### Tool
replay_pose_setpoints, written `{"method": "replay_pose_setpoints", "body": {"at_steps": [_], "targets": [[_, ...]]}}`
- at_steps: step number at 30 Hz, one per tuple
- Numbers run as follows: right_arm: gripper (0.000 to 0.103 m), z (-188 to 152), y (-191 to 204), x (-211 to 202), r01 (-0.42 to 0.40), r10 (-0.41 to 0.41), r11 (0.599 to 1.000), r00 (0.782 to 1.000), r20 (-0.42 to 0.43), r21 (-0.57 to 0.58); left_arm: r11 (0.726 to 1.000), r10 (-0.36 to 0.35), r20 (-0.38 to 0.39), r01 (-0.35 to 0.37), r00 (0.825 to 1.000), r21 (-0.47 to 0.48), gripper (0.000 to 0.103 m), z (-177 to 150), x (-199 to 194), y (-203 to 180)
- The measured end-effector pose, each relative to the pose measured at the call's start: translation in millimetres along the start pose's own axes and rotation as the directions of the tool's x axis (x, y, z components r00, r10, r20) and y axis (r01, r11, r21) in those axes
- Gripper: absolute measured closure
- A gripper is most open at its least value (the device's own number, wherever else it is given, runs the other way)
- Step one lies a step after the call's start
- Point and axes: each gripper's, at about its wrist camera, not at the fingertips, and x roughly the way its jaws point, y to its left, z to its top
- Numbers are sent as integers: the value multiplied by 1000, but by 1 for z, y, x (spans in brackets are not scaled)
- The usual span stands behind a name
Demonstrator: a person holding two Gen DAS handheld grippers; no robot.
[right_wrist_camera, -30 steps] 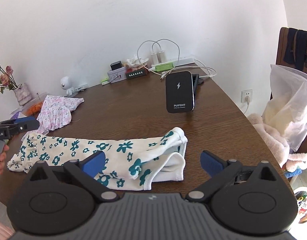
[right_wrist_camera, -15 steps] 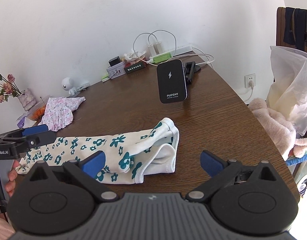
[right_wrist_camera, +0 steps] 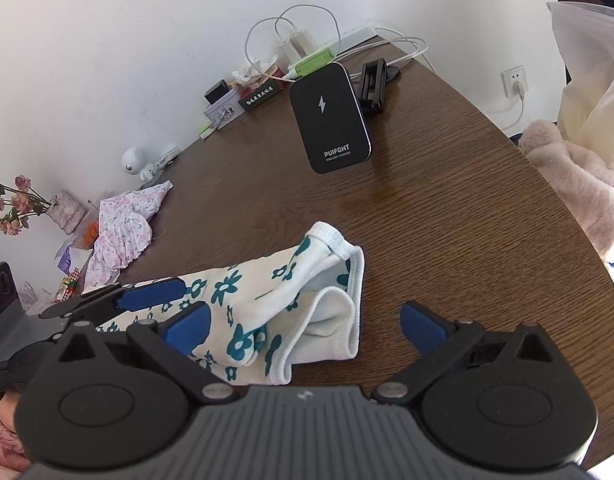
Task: Fold clothes
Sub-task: 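Grasp the edge of the folded shirt bundle with the right gripper, then lift the bundle end with the right gripper and fold it over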
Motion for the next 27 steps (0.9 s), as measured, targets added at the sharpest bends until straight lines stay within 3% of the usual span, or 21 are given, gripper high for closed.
{"method": "replay_pose_setpoints", "body": {"at_steps": [1,4,7,12,20,24,26,27], "targets": [[0,1,-1,2,-2,2,1000,1000,-7,11,1000,-8,-8,8,1000,11,51,1,4,-1],[3,3,-4,5,-1,2,999,1000,-19,42,999,-4,-21,5,1000,43,64,0,13,-3],[6,4,-6,9,-25,26,997,999,-18,70,999,-1,-27,2,1000,42,70,-2,17,2],[11,7,-4,16,-34,35,996,999,-14,78,999,-33,-25,34,999,18,71,-8,18,11],[68,6,5,37,-52,55,996,998,-42,69,996,-83,10,83,997,-16,72,-15,17,22],[88,4,9,38,-27,29,998,999,-32,62,995,-98,24,98,995,-24,72,-15,16,24],[92,6,12,34,-28,29,998,1000,-12,54,993,-111,40,112,993,-25,68,-13,10,24],[93,8,14,32,-25,25,999,1000,-4,39,992,-120,51,121,992,-20,59,-12,6,23]]}}
